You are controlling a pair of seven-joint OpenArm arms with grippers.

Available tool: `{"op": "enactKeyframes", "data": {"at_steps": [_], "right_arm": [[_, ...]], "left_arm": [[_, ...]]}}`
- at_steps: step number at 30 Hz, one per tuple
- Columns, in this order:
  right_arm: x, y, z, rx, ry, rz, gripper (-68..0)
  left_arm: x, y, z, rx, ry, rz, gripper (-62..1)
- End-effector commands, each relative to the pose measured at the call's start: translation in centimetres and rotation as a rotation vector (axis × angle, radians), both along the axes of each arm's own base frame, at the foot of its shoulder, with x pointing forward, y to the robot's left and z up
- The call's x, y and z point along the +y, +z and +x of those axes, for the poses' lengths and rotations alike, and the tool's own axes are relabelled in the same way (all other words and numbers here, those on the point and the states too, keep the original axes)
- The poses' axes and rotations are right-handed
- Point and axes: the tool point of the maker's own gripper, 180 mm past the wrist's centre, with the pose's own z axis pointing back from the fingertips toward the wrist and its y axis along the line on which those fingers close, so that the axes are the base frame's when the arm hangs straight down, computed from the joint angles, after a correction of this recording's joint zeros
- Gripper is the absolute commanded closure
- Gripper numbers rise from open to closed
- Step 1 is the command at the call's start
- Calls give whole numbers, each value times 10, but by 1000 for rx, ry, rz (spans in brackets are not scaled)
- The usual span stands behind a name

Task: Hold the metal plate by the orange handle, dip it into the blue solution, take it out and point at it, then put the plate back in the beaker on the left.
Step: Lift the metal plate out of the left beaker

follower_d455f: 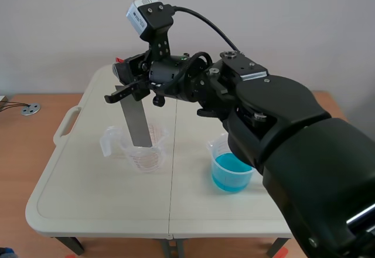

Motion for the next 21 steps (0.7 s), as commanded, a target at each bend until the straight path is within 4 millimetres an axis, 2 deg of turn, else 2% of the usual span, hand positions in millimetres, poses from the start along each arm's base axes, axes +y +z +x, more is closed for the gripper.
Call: {"op": "enactKeyframes", "data": {"at_steps": [1, 11, 21], "right_arm": [[2, 17, 1, -47, 4, 17, -13], [1, 42, -21, -170, 4, -23, -13], [-23, 94, -30, -304, -77, -11, -13]], "left_arm": [[-5, 5, 2, -16, -4, -21, -26], [-5, 5, 2, -16, -4, -22, -26], [-5, 5, 2, -16, -4, -22, -26]]}}
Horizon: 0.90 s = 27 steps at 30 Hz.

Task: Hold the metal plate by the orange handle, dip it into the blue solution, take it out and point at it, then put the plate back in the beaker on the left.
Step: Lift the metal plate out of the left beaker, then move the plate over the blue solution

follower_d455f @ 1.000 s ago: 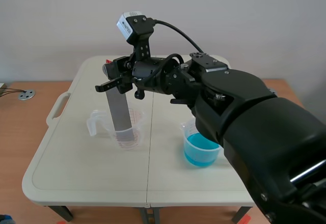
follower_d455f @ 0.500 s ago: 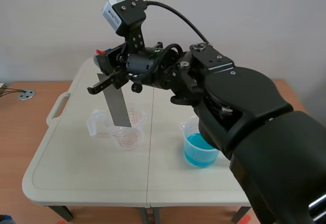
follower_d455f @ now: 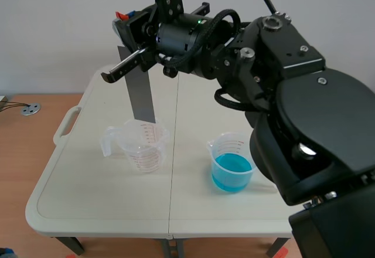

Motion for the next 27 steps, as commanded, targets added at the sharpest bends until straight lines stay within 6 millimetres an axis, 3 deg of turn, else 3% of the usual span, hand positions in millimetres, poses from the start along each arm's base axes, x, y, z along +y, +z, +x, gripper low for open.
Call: {"op": "enactKeyframes", "data": {"at_steps": [1, 13, 18, 27], "right_arm": [[0, 22, -1, -49, 3, 27, -13], [-25, 70, -27, -156, -54, 53, -13], [-35, 76, -38, -168, -74, 40, -13], [-55, 77, -52, -168, -106, 17, -13]], "left_arm": [[-5, 5, 3, -16, -4, -22, -26], [-5, 5, 3, -20, -4, -24, -26], [-5, 7, 8, -36, -5, -21, -26], [-8, 22, 38, -137, -55, -12, -26]]}}
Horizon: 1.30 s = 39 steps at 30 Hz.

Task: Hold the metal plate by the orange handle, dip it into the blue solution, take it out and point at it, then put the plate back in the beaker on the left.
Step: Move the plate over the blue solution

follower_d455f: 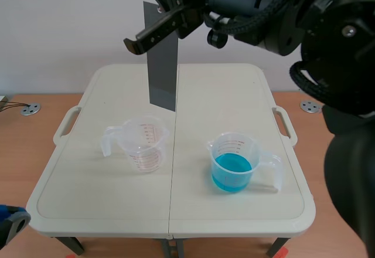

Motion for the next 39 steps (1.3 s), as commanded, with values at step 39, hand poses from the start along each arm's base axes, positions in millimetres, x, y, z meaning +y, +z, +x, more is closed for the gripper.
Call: {"op": "enactKeyframes", "data": {"at_steps": [39], "right_arm": [[-95, -12, -4, 40, -217, -7, -13]], "left_arm": [[-66, 50, 69, -252, -284, -29, -26]]}}
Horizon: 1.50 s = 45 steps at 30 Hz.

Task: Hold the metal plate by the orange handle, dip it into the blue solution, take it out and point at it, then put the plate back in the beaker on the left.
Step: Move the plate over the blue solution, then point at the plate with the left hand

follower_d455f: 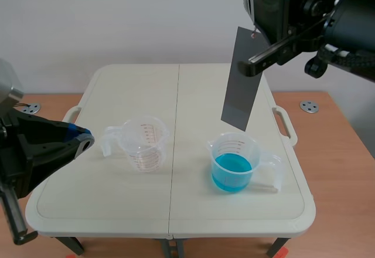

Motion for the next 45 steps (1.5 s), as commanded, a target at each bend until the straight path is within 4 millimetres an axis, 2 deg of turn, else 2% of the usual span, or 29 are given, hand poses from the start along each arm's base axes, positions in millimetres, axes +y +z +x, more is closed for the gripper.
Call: {"op": "enactKeyframes", "data": {"at_steps": [1, 14, 26, 33, 45], "right_arm": [[3, 15, -3, -46, 16, 16, -13], [3, 13, -3, -41, 14, 13, -13], [3, 12, -3, -32, 12, 7, -13], [3, 12, -3, -28, 14, 13, -13], [3, 11, -3, -27, 14, 12, -13]], "left_arm": [[-8, 7, 1, -15, -20, -24, -26], [-56, 13, 14, -51, -158, -48, -26], [-84, 3, 36, -58, -232, -61, -26], [-108, -13, 47, -23, -279, -76, -25], [-137, -20, 77, -34, -272, -96, -26]]}}
